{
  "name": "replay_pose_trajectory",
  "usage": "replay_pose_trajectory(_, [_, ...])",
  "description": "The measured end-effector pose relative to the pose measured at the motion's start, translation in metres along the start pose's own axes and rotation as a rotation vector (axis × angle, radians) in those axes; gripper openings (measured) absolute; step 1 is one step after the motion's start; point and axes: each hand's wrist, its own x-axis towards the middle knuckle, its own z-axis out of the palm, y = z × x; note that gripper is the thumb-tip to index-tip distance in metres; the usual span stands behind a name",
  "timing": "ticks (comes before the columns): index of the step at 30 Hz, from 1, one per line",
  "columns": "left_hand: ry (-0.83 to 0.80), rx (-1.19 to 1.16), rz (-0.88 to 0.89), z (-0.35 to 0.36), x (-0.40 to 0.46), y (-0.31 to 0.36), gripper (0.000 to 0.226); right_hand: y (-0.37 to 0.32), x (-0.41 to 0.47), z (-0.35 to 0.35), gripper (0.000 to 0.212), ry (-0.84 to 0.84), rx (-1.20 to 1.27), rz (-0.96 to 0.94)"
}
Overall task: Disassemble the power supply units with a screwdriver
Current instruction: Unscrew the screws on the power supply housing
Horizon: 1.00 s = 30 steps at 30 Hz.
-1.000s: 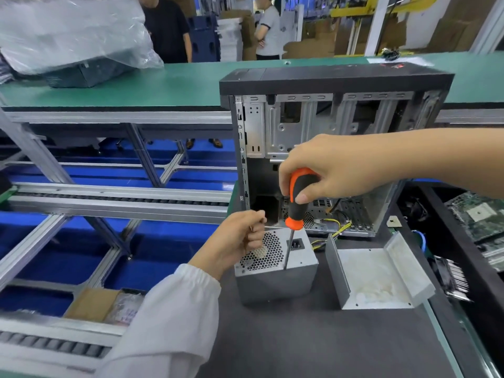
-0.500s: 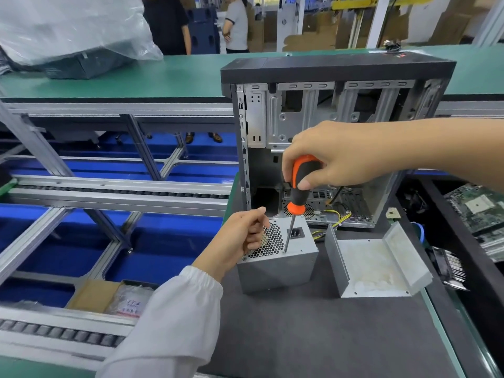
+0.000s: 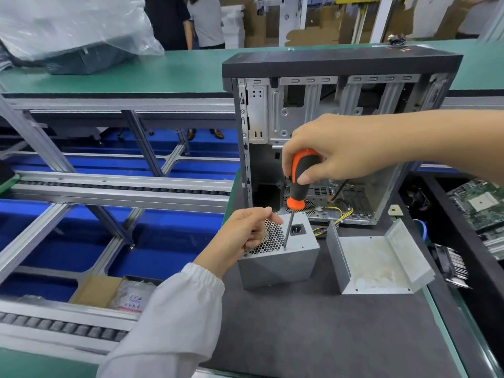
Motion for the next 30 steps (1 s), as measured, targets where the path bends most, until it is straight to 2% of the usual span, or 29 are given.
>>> replay_pose_trajectory(11, [-0.124,0.091,0.088,-0.005,-0.002,-0.004,0.021,0.000,0.005,0.008,0.013,0.031,-0.098,-0.043])
replay_pose_trajectory(13, [-0.187,0.146,0.131,-0.005,-0.006,0.000,0.022,-0.004,0.007,0.010,0.020,0.038,-0.161,-0.071])
replay_pose_trajectory(15, [-0.214,0.199,0.187,-0.003,-0.009,0.005,0.024,-0.010,0.009,0.011,0.039,0.068,-0.189,-0.092])
replay_pose_trajectory(17, [-0.178,0.230,0.260,0.002,-0.009,0.011,0.019,-0.014,0.012,0.010,0.059,0.119,-0.148,-0.039])
replay_pose_trajectory(19, [-0.118,0.290,0.341,0.007,-0.008,0.015,0.012,-0.014,0.015,0.009,0.068,0.158,-0.164,0.079])
replay_pose_trajectory(22, [-0.039,0.376,0.420,0.014,-0.005,0.013,0.009,-0.010,0.014,0.012,0.062,0.232,-0.368,0.232])
replay_pose_trajectory(24, [-0.020,0.358,0.432,0.017,-0.005,0.010,0.009,-0.009,0.012,0.014,0.062,0.272,-0.462,0.253])
replay_pose_trajectory(27, [-0.091,0.359,0.420,0.012,-0.006,0.012,0.009,-0.010,0.016,0.016,0.057,0.277,-0.438,0.199])
replay_pose_trajectory(30, [-0.162,0.313,0.363,0.001,-0.008,0.022,0.028,-0.007,0.024,0.013,0.049,0.204,-0.403,0.102])
